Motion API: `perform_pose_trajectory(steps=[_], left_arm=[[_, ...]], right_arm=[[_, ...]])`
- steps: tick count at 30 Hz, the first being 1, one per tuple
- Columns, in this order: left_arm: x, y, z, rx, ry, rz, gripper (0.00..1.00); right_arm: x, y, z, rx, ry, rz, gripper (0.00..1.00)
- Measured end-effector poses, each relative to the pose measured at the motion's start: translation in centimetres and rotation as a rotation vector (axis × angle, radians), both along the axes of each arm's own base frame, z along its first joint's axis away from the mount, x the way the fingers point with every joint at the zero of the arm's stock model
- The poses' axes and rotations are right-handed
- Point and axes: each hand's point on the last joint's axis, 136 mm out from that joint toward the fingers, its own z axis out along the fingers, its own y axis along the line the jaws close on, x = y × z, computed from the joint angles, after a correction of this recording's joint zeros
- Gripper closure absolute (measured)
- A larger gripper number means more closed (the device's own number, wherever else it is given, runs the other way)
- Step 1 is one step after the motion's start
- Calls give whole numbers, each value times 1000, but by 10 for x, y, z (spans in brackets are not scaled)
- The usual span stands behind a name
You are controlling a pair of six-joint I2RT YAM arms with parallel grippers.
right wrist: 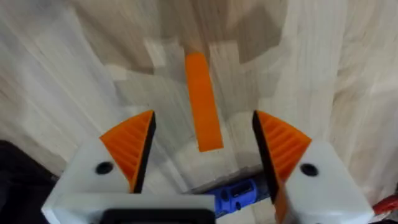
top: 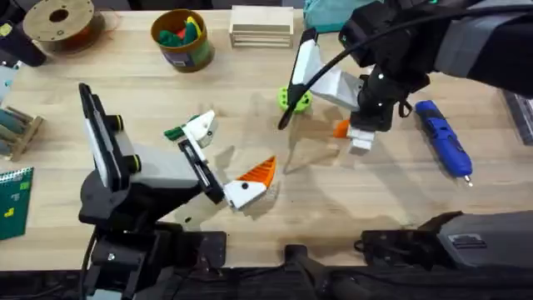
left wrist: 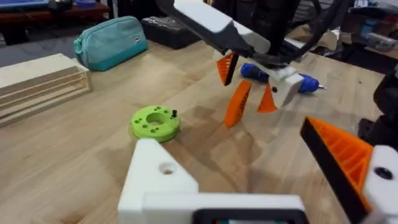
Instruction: Pick up the gripper from the table and insert it into the empty holder that is missing its gripper. Then pick up a screw, insert it into the mounting hole, and use the screwdriver to tighten it. Finally, clean up the table by picking up the vegetable and placing it into the bucket.
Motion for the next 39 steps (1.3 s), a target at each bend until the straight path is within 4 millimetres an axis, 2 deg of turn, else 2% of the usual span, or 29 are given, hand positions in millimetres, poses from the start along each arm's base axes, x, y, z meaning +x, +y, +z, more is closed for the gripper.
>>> perform_pose_trajectory(steps=[7,11,15,24,30,32,33,39], left_arm=[[0,0,0,0,0,0,15],[0,0,0,0,0,0,15],[0,0,0,0,0,0,15],[0,0,0,0,0,0,15],[0,0,0,0,1,0,15],[0,0,0,0,0,0,16],[0,0,0,0,0,0,15],[0,0,0,0,1,-3,15]], right_arm=[[3,1,0,-1,-6,19,225],[2,1,0,-1,-6,22,377],[3,1,0,0,-8,24,486],[2,5,-1,24,-2,26,582],[2,6,-1,29,2,26,816],[2,6,-1,29,0,25,957],[2,6,-1,30,-1,26,981],[3,6,0,31,-3,18,979]])
